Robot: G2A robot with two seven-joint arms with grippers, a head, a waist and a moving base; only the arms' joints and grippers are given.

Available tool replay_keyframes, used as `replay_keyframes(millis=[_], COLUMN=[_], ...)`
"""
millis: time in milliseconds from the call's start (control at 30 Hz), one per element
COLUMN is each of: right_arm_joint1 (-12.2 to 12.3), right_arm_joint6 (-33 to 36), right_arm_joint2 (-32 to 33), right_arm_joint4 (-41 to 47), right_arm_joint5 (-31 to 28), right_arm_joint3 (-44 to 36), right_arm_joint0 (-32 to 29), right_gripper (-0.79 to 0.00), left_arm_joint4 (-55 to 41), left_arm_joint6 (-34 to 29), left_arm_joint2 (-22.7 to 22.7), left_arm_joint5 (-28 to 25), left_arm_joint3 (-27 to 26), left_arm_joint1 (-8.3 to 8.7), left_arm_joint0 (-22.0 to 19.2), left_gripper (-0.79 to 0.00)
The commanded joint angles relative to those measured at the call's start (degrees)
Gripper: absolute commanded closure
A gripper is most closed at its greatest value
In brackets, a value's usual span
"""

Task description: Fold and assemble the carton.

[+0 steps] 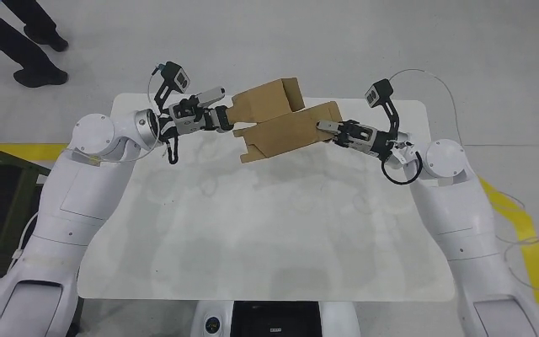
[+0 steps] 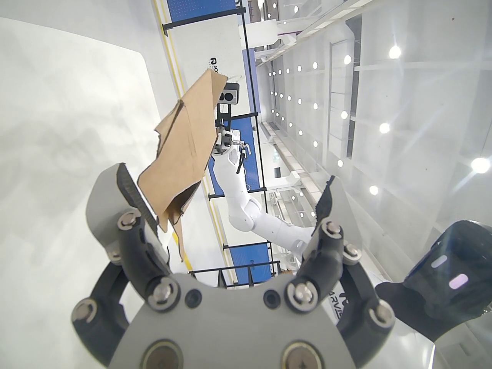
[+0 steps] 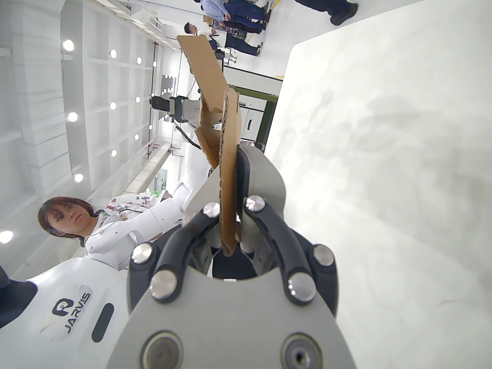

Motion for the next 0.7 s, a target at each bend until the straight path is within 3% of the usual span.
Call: replay_keyframes(millis=[0, 467, 667], right_arm_joint1=[0.03, 0.32, 0.08], right_arm_joint6=[-0.02, -2.13, -2.51], right_arm_joint2=[-0.15, -0.21, -1.22], right_arm_joint4=[-0.34, -3.53, -3.21], right_arm_joint5=[-0.03, -0.75, -0.95], right_arm_joint3=[0.06, -0.14, -0.72], right_arm_joint0=[-0.19, -1.23, -0.67], right_gripper=[0.0, 0.0, 0.0], left_arm_joint4=[-0.34, -2.89, -0.52], left_arm_joint6=[-0.18, -2.32, -1.41], left_arm_joint2=[-0.16, -3.09, -2.27], left_arm_joint5=[0.2, 3.35, 3.07], left_arm_joint3=[-0.21, -2.25, -3.44], left_arm_joint1=[-0.11, -0.09, -0.45], left_arm_joint0=[-0.02, 1.74, 1.82], left_gripper=[-0.785, -0.785, -0.785])
